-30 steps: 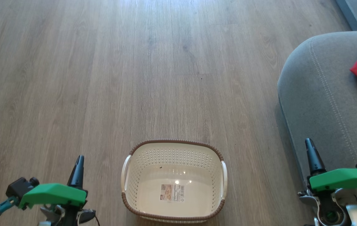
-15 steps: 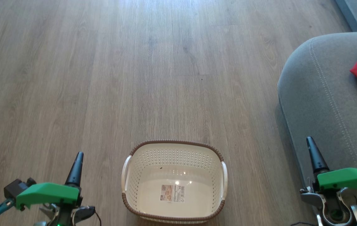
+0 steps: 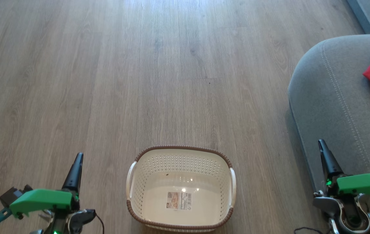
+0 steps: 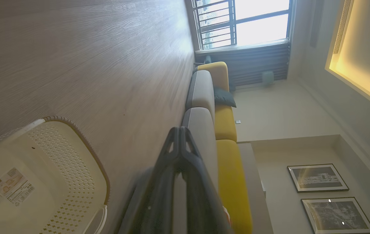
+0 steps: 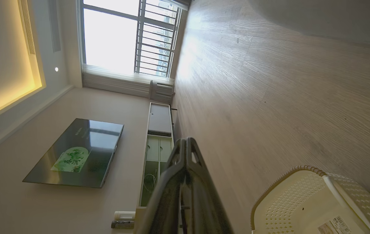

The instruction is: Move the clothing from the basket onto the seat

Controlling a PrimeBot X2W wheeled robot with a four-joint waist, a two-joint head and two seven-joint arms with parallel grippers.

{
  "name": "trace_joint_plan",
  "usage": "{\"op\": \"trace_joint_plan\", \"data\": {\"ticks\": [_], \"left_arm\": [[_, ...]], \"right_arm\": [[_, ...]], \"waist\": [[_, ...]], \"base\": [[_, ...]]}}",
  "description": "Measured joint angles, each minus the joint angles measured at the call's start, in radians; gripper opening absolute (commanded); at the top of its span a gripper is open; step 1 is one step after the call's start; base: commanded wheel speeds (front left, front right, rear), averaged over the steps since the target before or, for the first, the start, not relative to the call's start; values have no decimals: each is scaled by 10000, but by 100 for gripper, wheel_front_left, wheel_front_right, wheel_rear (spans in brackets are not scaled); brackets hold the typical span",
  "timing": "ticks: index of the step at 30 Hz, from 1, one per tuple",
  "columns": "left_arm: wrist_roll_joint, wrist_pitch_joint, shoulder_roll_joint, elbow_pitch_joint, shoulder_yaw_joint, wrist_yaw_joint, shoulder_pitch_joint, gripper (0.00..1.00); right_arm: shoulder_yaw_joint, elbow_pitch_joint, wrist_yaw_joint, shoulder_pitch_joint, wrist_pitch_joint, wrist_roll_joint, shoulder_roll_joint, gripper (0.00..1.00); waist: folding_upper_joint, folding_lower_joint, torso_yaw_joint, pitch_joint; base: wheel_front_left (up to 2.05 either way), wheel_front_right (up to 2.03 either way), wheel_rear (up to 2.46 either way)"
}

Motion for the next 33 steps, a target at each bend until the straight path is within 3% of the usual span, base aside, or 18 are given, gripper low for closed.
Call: {"op": "trace_joint_plan", "data": {"ticks": [16, 33], "left_arm": [[-1776, 433, -6, -276, 151, -178, -1, 0], [-1785, 433, -6, -290, 188, -180, -1, 0]], "right_arm": [[-75, -203, -2, 0, 449, 1919, 2, 0], [-81, -211, -2, 0, 449, 1965, 4, 0]], "waist": [[0, 0, 19, -40], [0, 0, 18, -40]], "base": [[0, 0, 0], [0, 0, 0]]}}
